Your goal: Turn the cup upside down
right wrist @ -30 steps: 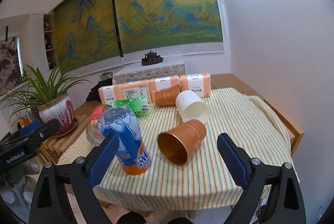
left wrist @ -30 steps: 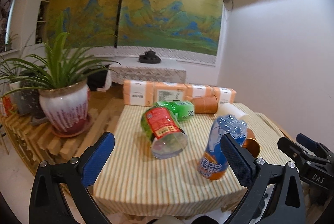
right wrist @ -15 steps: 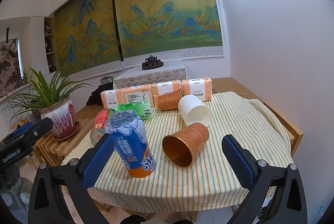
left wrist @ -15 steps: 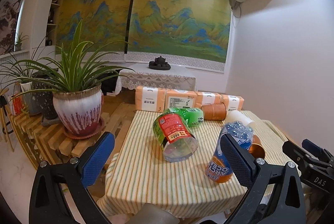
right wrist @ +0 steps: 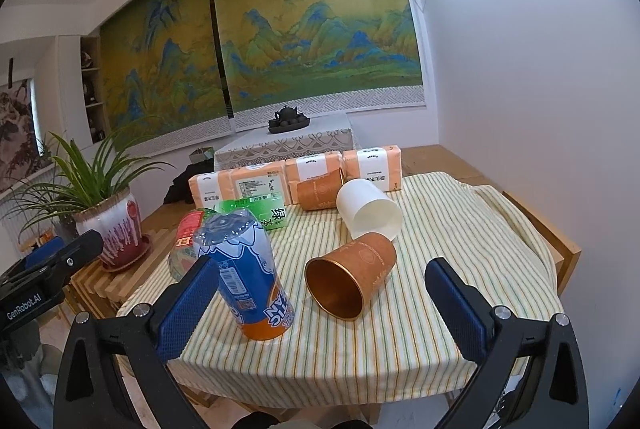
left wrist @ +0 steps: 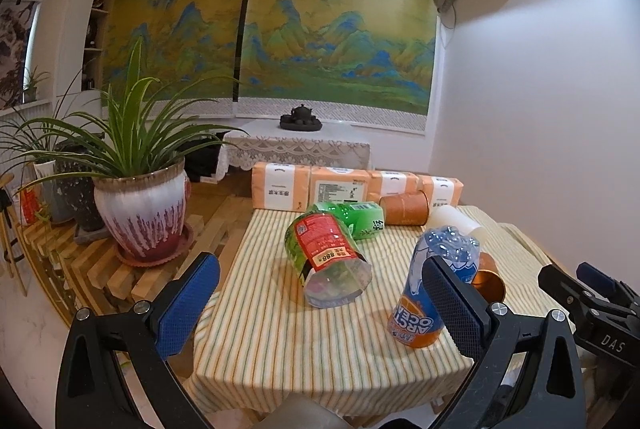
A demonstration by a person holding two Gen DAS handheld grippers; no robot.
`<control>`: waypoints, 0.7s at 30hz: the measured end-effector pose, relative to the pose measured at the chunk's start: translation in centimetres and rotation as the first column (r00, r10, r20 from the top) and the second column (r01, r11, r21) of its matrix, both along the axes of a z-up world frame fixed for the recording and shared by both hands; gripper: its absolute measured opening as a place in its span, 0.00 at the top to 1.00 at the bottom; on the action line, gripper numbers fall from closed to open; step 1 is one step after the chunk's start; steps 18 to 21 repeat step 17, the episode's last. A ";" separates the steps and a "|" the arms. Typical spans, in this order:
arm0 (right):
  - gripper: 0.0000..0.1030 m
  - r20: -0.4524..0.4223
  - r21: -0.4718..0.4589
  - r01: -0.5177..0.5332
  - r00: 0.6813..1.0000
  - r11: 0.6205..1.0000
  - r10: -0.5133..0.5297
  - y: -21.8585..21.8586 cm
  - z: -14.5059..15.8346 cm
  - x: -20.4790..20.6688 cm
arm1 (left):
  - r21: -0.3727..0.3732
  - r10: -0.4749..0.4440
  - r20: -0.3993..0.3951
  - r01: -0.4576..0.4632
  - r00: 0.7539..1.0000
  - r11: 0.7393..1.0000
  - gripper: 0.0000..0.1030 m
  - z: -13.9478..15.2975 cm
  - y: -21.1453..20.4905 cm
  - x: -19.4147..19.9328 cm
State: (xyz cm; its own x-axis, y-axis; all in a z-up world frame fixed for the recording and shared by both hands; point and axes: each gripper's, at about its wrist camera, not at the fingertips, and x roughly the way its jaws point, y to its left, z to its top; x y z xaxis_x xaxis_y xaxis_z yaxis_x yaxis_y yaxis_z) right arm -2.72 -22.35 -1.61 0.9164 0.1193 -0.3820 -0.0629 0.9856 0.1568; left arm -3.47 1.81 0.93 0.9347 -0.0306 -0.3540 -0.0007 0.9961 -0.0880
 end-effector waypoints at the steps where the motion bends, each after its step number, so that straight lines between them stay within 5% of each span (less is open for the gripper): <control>1: 0.02 -0.001 0.001 0.001 1.000 1.000 -0.001 0.0 0.0 0.0 | 0.001 0.000 0.000 0.000 1.000 1.000 0.00 0.0 0.0 0.1; 21: 0.02 -0.017 0.011 0.001 1.000 1.000 -0.001 -0.3 -0.5 0.5 | 0.024 0.006 -0.001 -0.006 1.000 1.000 0.00 -0.5 -0.5 0.6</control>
